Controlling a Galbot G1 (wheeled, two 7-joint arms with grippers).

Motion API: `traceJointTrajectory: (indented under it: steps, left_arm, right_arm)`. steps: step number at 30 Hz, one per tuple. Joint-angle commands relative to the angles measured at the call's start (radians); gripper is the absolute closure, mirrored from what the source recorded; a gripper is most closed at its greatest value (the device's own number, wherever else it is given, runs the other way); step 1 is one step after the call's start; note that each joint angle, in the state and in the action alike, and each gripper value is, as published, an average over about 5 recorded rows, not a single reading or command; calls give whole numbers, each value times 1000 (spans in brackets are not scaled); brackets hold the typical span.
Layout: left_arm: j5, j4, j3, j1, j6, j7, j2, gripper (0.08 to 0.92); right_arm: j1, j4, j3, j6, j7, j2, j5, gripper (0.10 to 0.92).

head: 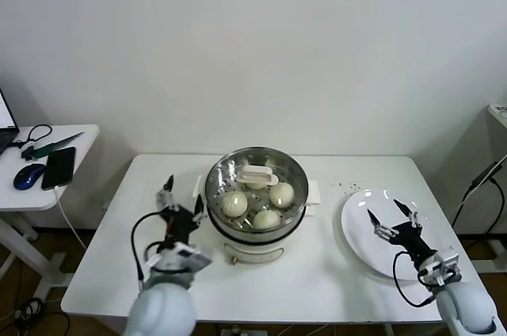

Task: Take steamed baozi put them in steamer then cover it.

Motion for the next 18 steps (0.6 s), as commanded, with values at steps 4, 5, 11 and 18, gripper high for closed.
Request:
traceJointTrajectory:
  steps: [4,5,11,18]
  left_arm:
    - [-828,128,-406,256,-635,-130,-86,177]
    - [-843,139,-405,263,-639,-135,-88,177]
    - [-834,165,-408,287,-654,-113,-99,177]
    - [-787,164,-416,272,-654,-75,-126,177]
  right_arm:
    - [-61,42,8,40,-7,24,5,203]
    - [-65,44,7,44,-6,27,5,203]
    - [-81,45,7,64,-2,35,18,203]
    - [-106,41,22,80,-3,30,37,203]
